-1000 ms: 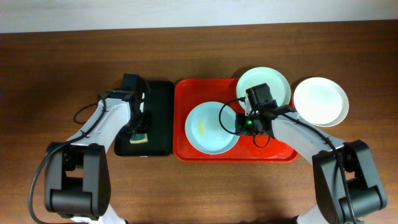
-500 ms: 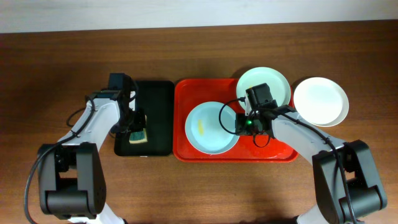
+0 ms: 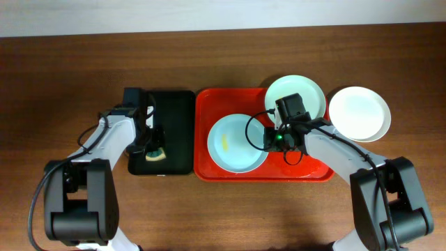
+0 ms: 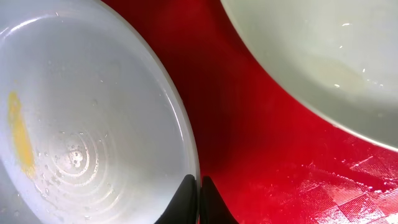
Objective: Clean dirty plates on tray and stack at the side
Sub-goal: 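Lift the sponge with the left gripper and carry it onto the plate, then scrub the blue-green plate with the sponge while right gripper holds rim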
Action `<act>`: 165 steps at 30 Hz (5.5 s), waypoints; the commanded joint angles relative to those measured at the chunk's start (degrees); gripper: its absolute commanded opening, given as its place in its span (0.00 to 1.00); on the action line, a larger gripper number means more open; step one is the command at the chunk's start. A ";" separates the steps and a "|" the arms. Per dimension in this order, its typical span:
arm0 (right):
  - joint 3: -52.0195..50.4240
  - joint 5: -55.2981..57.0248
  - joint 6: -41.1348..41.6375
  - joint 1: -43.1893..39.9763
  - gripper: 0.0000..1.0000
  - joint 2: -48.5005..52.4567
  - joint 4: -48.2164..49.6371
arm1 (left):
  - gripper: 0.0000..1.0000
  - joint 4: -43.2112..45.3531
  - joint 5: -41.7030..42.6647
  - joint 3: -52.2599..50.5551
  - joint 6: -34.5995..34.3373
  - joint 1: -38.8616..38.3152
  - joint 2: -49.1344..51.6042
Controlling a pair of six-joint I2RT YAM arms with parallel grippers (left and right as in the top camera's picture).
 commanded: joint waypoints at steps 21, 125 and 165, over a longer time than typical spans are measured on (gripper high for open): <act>2.82 2.73 -0.63 0.26 0.09 -2.21 -8.00 | 0.00 -0.17 -0.44 3.37 3.30 -4.98 -17.84; 1.11 1.46 3.54 3.06 0.04 1.27 1.70 | 0.00 1.77 5.86 12.68 -16.28 -23.34 4.46; 0.94 1.42 3.50 3.06 0.04 1.27 1.66 | 0.00 -5.99 4.22 22.69 -6.01 -24.04 1.46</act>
